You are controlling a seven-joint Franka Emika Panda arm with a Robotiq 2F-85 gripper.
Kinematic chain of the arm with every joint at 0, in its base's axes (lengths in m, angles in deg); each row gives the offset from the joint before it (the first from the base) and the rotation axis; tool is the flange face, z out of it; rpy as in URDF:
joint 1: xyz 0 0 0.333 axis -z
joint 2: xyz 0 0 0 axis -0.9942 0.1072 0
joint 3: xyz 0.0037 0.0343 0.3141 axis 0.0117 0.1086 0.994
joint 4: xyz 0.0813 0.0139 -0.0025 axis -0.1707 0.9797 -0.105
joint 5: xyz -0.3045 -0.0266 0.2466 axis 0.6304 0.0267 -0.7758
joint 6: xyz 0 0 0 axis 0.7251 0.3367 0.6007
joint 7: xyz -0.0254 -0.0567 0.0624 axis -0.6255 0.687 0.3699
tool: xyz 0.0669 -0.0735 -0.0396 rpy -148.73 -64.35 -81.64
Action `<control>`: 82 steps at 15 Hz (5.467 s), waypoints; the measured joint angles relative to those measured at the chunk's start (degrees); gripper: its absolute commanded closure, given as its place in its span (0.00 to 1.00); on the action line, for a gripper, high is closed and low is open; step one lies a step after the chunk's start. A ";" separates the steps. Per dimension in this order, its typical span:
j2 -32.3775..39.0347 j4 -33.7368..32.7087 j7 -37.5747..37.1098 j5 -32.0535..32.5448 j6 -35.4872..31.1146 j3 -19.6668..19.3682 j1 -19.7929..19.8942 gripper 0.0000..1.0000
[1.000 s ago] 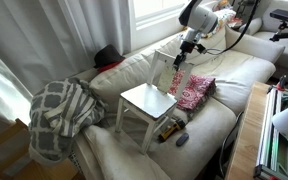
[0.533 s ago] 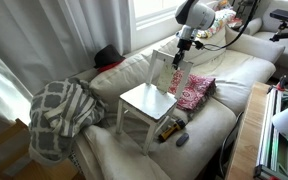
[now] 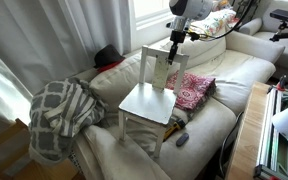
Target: Put the chair in an upright position on the sofa
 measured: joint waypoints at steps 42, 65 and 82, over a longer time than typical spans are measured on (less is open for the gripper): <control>-8.92 0.61 18.24 26.41 2.76 5.13 -10.51 0.95; -3.18 -0.70 20.45 23.74 -14.83 7.51 -12.60 0.95; 0.75 -4.85 18.31 24.90 -27.88 8.95 -12.32 0.05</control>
